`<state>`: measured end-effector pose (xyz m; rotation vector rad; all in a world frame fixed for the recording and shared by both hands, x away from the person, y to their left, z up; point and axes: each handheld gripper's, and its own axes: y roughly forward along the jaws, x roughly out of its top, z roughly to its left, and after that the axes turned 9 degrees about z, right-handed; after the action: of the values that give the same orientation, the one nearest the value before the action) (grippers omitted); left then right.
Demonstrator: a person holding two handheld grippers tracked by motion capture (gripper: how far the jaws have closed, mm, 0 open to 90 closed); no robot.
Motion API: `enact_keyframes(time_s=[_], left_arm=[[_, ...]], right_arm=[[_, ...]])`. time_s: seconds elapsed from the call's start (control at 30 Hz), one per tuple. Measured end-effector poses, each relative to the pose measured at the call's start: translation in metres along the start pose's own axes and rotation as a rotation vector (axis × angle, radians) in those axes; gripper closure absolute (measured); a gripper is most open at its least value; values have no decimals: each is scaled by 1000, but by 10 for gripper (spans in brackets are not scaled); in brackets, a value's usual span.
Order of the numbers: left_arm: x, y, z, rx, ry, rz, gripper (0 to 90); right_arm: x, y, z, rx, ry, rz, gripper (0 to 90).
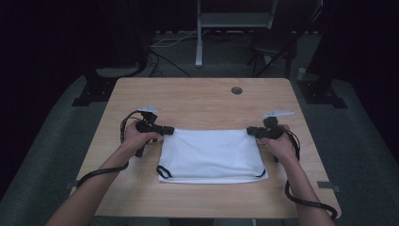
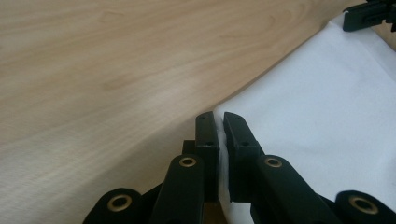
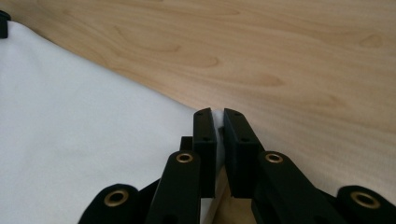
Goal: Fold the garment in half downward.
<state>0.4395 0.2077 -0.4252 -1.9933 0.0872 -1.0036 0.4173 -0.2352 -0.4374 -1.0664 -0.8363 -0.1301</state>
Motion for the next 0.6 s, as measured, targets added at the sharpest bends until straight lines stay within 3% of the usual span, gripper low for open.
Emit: enact_keyframes(time_s=[0.27, 0.4, 0.6], left_arm=[[0, 3, 6, 47, -3, -17, 829], [0, -9, 2, 71, 10, -24, 617], [-7, -28, -4, 104, 17, -28, 453]], right_arm=[[11, 13, 5, -79, -14, 6, 817], [10, 9, 11, -112, -47, -4, 720], [7, -11, 15, -112, -68, -37, 599]])
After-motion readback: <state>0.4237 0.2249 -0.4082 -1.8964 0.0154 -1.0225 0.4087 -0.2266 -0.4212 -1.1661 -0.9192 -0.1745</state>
